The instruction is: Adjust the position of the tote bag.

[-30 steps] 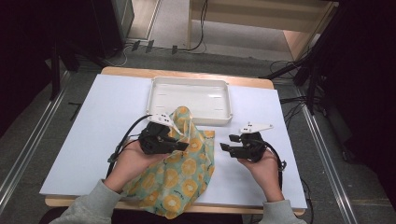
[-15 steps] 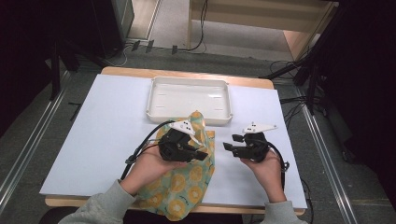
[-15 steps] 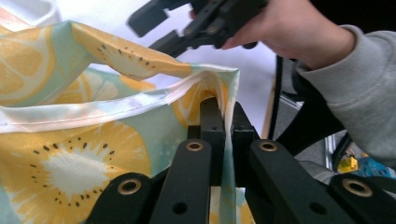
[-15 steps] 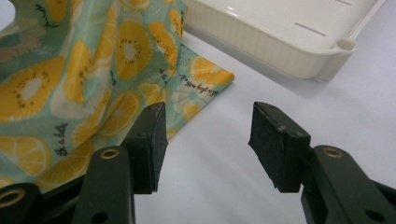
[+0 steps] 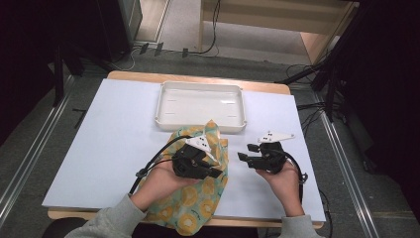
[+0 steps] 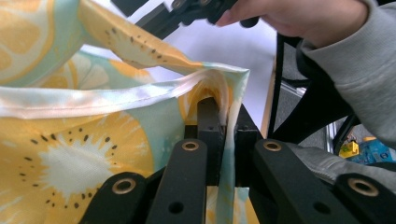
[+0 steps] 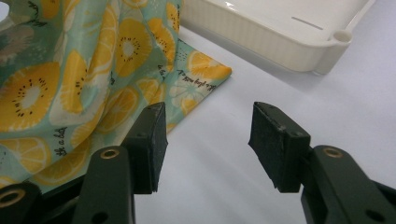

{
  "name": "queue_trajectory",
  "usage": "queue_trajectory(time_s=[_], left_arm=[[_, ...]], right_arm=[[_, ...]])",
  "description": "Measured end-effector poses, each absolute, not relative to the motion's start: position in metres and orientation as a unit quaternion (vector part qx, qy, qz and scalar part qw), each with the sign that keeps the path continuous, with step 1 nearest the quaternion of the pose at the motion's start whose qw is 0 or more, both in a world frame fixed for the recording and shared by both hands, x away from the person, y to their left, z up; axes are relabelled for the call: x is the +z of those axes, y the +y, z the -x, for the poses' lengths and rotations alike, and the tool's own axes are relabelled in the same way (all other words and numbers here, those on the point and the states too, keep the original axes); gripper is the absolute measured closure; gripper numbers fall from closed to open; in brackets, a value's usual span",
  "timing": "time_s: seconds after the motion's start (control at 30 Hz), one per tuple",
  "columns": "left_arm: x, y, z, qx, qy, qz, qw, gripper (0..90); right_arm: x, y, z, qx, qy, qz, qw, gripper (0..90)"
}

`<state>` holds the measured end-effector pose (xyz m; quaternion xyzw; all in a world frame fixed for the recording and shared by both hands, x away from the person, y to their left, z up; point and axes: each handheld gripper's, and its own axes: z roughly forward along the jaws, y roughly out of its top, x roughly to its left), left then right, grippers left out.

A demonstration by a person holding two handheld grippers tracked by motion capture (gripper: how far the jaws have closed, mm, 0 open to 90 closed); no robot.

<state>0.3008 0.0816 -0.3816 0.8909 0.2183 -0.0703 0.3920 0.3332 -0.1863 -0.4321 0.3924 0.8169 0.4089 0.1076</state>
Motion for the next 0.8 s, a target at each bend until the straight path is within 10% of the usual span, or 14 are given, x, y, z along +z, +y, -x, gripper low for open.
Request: queue_trajectory(time_s=[0.5,0.8], left_arm=[[-0.379,0.090,-0.304,-0.059,0.233,-0.895,0.375,46.5],[-0.370,0.104,-0.303,-0.047,0.243,-0.893,0.376,40.2]], right_arm=[[-0.433,-0.186,-0.330,0.406,0.818,-0.393,0.107,47.2],[-0.432,-0.186,-0.329,0.407,0.818,-0.391,0.108,47.4]])
